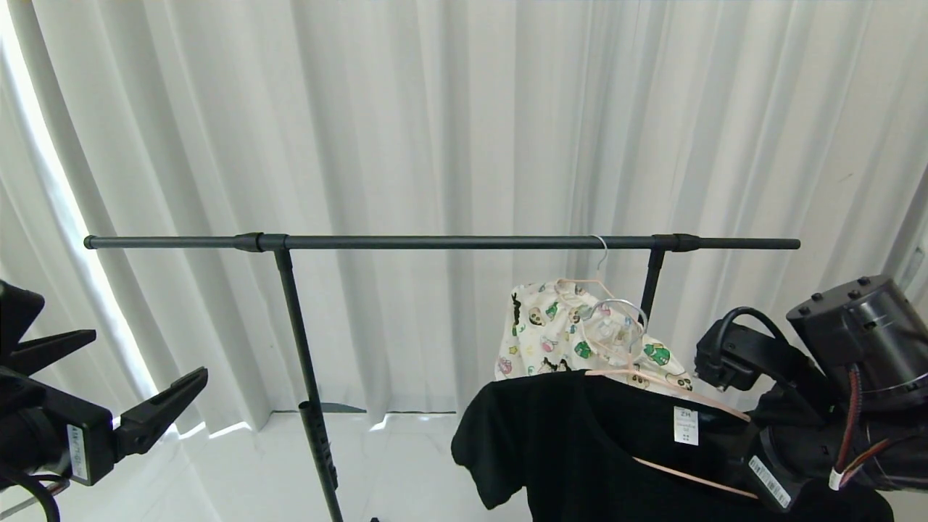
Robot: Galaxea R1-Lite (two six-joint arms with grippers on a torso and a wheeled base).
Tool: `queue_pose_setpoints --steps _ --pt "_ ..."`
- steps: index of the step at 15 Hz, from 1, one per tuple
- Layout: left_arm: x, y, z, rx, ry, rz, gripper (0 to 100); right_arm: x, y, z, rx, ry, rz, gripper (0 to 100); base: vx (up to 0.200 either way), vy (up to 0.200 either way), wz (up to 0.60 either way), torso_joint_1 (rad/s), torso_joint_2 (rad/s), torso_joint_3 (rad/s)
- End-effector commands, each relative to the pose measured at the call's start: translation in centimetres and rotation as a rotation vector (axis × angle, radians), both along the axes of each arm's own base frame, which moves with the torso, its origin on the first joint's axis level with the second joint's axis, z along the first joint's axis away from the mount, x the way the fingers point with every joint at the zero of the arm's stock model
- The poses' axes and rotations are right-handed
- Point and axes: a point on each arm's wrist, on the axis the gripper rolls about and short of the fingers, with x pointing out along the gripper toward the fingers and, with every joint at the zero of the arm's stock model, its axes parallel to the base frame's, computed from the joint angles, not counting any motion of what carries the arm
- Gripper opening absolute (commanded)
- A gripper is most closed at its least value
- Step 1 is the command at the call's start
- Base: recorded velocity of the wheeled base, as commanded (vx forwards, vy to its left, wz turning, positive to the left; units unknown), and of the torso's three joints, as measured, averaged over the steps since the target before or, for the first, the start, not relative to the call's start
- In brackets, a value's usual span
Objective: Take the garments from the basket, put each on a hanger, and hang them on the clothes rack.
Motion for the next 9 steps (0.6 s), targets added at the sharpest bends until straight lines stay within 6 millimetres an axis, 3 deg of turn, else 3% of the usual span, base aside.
queue_pose_setpoints --steps 1,5,7,9 --pt "0.1 0.0 0.1 0.001 -0.001 -0.001 100 0.6 0.5 -0.6 -0.003 0.032 -0.022 0 0.000 0.000 0.00 0.000 0.00 0.000" --pt "0.2 0.0 0.0 0.002 0.004 -0.002 100 1.9 4.4 -1.4 0.080 0.145 -0.250 0 0.000 0.000 0.00 0.000 0.00 0.000" --pt "0.5 -0.1 -0.1 0.007 0.014 -0.008 100 3.4 7.1 -2.2 0.089 0.129 -0.400 0 0.000 0.000 0.00 0.000 0.00 0.000" --pt "0.6 -0.2 -0.2 0.007 0.020 -0.016 100 4.5 8.5 -2.3 0.086 0.083 -0.434 0 0.000 0.000 0.00 0.000 0.00 0.000"
